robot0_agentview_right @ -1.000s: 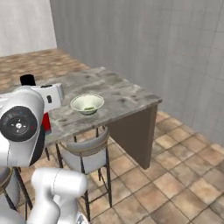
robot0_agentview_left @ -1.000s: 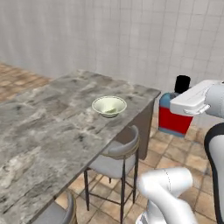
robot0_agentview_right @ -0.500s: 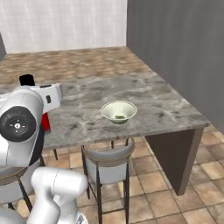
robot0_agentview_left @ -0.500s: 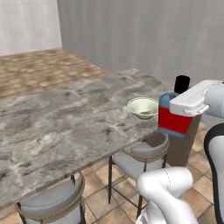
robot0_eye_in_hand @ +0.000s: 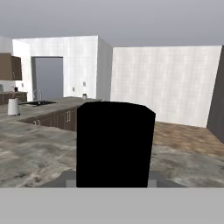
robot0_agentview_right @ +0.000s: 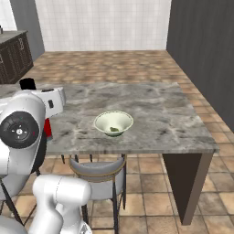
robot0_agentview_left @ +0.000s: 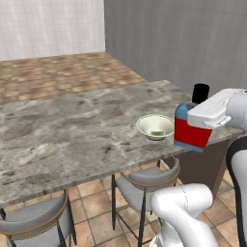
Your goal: There is a bowl on the dining counter. Grab a lemon wedge from the fridge and place it in the bowl. Then get the liquor bottle and glass cup from the cabinet and place them next to the bowl.
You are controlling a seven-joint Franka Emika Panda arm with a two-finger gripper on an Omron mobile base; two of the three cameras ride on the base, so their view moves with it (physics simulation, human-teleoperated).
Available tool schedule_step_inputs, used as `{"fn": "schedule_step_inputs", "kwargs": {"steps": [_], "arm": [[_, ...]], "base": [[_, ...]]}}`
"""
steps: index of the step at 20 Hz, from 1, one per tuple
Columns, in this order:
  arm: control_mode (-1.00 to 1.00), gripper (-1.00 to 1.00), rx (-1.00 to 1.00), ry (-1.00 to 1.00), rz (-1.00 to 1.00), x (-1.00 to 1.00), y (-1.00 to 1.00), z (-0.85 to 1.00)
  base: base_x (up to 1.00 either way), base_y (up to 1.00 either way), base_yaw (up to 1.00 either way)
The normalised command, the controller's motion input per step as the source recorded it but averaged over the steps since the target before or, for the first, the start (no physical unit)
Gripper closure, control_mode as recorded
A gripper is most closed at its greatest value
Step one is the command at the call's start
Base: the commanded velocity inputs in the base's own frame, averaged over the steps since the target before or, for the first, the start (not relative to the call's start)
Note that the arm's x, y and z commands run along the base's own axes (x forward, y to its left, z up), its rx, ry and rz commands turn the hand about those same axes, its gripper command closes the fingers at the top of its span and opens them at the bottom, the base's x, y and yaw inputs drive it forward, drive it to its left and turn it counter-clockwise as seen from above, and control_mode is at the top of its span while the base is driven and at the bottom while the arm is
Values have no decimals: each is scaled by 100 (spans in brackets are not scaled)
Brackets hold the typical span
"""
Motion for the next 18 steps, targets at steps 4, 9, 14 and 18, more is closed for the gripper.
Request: {"fn": "schedule_step_inputs", "kwargs": {"steps": [4, 9, 14, 18], "arm": [[100, 100, 0, 0, 0, 0, 0, 0], [100, 100, 0, 0, 0, 0, 0, 0], [-100, 100, 3, 2, 28, 36, -57, -5], [-100, 100, 2, 1, 38, 49, -83, -4]], "base": [[8, -70, 20], [38, -50, 14], [11, -10, 4], [0, 0, 0]]}}
